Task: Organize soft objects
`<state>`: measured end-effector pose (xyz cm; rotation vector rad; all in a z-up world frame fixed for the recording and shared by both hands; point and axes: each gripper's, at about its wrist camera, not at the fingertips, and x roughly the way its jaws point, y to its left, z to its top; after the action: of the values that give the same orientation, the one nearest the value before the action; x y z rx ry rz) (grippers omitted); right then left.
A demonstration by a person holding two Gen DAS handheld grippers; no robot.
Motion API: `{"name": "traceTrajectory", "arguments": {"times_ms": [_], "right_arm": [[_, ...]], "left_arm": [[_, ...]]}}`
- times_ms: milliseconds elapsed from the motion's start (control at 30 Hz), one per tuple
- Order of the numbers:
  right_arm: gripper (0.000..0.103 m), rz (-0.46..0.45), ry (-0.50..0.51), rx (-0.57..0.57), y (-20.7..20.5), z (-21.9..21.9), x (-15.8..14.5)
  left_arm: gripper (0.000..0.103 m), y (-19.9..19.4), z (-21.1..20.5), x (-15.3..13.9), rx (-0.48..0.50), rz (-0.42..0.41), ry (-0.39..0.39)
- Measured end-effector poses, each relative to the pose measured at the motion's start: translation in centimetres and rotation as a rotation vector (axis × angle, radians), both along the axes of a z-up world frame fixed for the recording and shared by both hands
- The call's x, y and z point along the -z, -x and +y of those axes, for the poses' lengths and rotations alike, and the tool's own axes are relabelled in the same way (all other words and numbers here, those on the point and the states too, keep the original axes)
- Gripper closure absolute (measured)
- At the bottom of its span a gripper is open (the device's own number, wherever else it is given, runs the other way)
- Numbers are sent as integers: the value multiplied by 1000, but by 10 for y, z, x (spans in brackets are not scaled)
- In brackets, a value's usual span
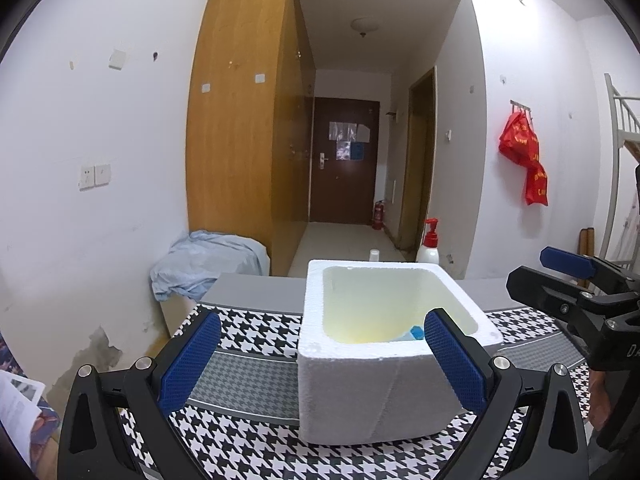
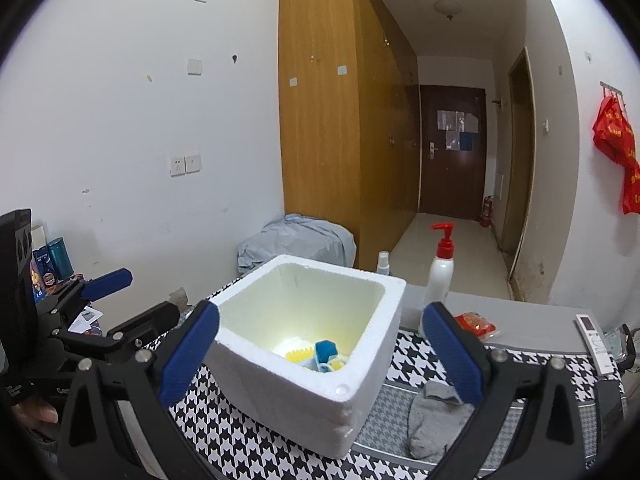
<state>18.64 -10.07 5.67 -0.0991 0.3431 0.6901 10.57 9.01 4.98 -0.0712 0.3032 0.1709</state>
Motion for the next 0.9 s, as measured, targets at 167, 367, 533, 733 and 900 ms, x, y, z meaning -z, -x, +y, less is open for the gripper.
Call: {"name": "traceTrajectory", "arguments": {"times_ms": [167,367,533,733,900], "right_arm": [[0,-14,-3,8,9,-6,-2],[0,-18,-13,22,20,-17,-1],[0,-29,-14,42,27,-26,-1],[0,-23,-19,55,32,-34,4],[0,-24,-20,59,36,-38,6]], "left_arm": [[1,8,-8,-2,15,-9,-6],[1,14,-19,-4,34,-11,-11],[1,19,-25,-3,50,-17,-10],[1,19,-31,-2,62,-17,-8],[1,17,-34,0,73,-11,-14]]}}
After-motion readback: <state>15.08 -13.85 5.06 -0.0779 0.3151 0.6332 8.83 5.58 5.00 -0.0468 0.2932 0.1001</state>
